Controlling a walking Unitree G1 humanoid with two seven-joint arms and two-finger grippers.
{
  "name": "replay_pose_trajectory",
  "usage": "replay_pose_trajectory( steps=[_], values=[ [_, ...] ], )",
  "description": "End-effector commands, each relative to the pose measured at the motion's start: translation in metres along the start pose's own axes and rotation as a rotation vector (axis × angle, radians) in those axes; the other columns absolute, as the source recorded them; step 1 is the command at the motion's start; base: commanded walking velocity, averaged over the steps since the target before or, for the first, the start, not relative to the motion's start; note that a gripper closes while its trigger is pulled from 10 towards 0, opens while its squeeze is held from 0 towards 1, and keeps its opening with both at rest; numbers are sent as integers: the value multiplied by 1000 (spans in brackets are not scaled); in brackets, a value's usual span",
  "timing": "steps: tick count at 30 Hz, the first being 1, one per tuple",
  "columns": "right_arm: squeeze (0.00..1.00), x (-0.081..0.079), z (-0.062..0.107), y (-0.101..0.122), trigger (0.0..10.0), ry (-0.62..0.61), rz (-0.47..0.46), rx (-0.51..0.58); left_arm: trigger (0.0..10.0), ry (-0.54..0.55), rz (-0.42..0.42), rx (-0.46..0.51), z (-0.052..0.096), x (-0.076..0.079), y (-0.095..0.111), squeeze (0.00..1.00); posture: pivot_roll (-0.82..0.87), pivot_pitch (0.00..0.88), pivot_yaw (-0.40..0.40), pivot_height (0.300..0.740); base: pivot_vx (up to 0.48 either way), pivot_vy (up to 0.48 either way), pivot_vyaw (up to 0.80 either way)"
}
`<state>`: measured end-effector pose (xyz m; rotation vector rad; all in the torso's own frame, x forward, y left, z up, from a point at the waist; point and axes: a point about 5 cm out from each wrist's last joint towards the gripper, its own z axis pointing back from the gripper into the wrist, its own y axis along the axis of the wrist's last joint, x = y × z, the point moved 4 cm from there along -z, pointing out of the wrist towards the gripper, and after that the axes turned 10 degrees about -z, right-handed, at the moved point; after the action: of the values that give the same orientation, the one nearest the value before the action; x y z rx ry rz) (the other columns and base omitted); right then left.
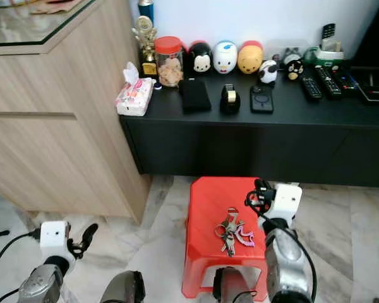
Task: Hang keys on a hook
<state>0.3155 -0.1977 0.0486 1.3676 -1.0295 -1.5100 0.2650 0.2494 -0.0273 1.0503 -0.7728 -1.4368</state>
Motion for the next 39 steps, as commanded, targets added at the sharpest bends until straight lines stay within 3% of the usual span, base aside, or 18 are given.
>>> replay_pose_trajectory(
  steps=[1,2,6,10,14,22,27,33,39],
  values=[
    [0,-5,-1,9,8314,1,16,32,10000,6,3,-61,4,2,-16,0,-104,0,-3,619,0,0,0],
    [0,-11,1,11,10000,21,42,35,10000,10,13,-108,7,3,-28,0,-103,0,-10,619,0,0,0],
    [0,-14,2,12,10000,31,57,35,10000,14,18,-136,9,4,-35,0,-102,0,-14,619,0,0,0],
    [0,-30,-9,26,10000,23,44,55,10000,14,58,-337,31,11,-83,0,-88,0,-44,619,0,0,0],
    [0,-42,-16,32,10000,34,54,68,10000,17,55,-419,44,11,-103,0,-87,0,-40,619,-217,0,0],
    [0,-49,-10,26,10000,6,96,47,10000,30,54,-479,56,5,-117,0,-92,0,-38,619,-300,0,0],
    [0,-54,-15,33,10000,10,132,71,10000,65,76,-469,53,0,-115,0,-82,0,-37,619,-299,0,0],
    [0,-43,-19,34,10000,-56,134,77,10000,43,67,-472,56,5,-117,0,-85,0,-1,619,-304,0,0],
    [0,-30,-19,35,10000,-141,104,78,10000,0,56,-477,55,20,-118,0,-107,0,4,619,-304,0,0]
  ],
)
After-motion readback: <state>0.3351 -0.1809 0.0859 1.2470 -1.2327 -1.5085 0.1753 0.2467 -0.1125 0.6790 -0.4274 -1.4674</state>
